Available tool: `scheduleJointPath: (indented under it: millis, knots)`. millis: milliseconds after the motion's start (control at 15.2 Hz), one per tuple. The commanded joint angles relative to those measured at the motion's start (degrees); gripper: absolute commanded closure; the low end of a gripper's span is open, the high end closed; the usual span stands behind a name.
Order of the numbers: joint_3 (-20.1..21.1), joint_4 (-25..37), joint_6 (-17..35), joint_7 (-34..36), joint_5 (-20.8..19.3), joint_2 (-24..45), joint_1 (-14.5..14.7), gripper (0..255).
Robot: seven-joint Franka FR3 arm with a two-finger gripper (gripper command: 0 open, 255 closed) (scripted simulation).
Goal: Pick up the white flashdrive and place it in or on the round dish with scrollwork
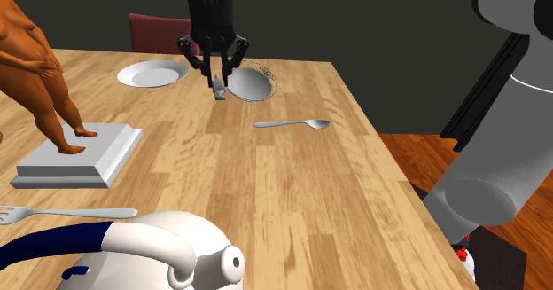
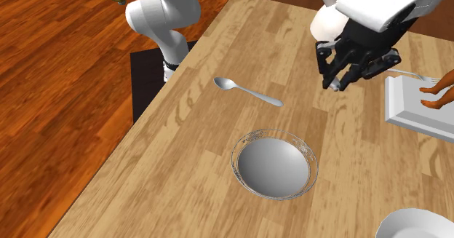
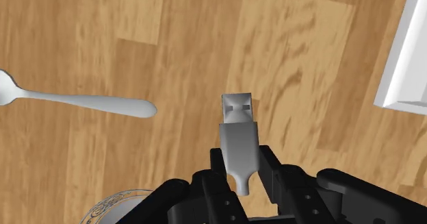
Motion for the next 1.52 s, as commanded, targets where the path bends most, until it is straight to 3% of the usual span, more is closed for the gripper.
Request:
scheduleJointPath:
  millis: [0, 858, 1452]
  knots:
    - [-1.1, 0.4, -0.3, -2.6, 0.1, 0.0, -1.4, 255]
    - [-7.3, 10.9, -3.3, -16.8, -2.6, 8.0, -8.7, 255]
    - [-7.5, 2.2, 4.2, -17.0, -2.1, 6.7, -9.6, 255]
